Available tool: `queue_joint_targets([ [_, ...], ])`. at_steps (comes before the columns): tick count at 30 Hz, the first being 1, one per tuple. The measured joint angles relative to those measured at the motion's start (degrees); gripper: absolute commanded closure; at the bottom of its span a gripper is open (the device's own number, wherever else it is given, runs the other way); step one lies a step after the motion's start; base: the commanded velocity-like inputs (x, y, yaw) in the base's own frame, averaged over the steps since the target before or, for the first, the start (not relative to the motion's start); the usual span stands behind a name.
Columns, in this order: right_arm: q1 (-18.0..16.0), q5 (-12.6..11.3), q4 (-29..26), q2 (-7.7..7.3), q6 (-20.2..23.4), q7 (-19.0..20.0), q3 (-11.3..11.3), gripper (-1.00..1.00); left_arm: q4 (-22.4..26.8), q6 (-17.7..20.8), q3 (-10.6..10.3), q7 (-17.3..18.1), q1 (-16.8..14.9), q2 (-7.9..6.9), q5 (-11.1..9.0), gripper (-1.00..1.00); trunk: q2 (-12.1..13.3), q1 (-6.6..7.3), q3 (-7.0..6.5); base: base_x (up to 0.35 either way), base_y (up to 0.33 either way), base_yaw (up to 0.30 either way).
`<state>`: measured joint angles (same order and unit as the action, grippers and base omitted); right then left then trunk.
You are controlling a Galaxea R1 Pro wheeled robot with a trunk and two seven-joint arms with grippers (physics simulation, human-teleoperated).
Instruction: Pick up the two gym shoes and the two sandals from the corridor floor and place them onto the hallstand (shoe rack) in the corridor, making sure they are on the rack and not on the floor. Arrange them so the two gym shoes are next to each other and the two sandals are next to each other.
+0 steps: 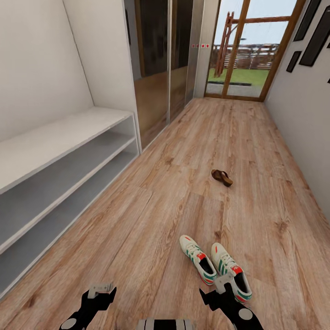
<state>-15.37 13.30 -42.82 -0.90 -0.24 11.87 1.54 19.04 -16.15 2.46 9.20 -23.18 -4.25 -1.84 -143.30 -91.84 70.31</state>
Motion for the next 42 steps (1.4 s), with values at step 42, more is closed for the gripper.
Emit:
queue_joint_targets([
  [42,0.0,0.0,0.05,0.05,0.0,0.0,0.08,-1.0,0.0,-0.02,-0.01,0.03,0.0,-0.07,-0.06,-1.0,-0.19,-0.36,3.69,0.0,0.0,-0.042],
])
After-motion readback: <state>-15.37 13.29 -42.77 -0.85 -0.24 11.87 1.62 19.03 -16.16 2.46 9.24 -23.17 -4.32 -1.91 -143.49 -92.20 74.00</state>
